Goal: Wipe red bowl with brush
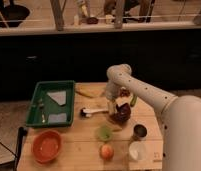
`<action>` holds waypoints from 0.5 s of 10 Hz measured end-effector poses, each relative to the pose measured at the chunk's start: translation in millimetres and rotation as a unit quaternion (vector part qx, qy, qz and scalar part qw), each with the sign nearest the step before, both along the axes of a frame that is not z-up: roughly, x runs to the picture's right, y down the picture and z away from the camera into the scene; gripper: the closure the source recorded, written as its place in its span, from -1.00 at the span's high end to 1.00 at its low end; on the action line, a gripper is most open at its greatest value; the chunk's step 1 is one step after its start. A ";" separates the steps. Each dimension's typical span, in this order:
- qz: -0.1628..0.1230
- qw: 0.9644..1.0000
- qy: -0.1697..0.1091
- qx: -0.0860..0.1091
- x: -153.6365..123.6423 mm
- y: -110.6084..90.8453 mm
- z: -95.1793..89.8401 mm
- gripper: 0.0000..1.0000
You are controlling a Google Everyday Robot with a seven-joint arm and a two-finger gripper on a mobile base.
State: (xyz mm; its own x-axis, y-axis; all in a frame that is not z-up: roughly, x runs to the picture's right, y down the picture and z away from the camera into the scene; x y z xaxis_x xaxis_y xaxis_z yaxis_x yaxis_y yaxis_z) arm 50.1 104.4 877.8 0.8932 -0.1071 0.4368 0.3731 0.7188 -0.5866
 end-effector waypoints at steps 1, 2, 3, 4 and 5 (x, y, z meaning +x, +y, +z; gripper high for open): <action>-0.001 1.000 -0.003 -0.003 -3.7 1.0 2.1 0.60; -0.002 1.000 -0.005 -0.005 -6.3 2.0 3.7 0.60; -0.002 1.000 -0.006 -0.006 -9.2 3.4 5.5 0.60; 0.003 1.000 -0.003 -0.005 -10.1 5.4 8.3 0.60; 0.010 1.000 0.000 -0.002 -11.1 6.2 11.2 0.60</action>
State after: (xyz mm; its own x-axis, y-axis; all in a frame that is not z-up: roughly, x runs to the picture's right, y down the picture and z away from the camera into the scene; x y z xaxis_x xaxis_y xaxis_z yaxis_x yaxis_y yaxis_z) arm 39.1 110.6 889.1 0.8952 -0.0871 0.4370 0.3583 0.7238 -0.5897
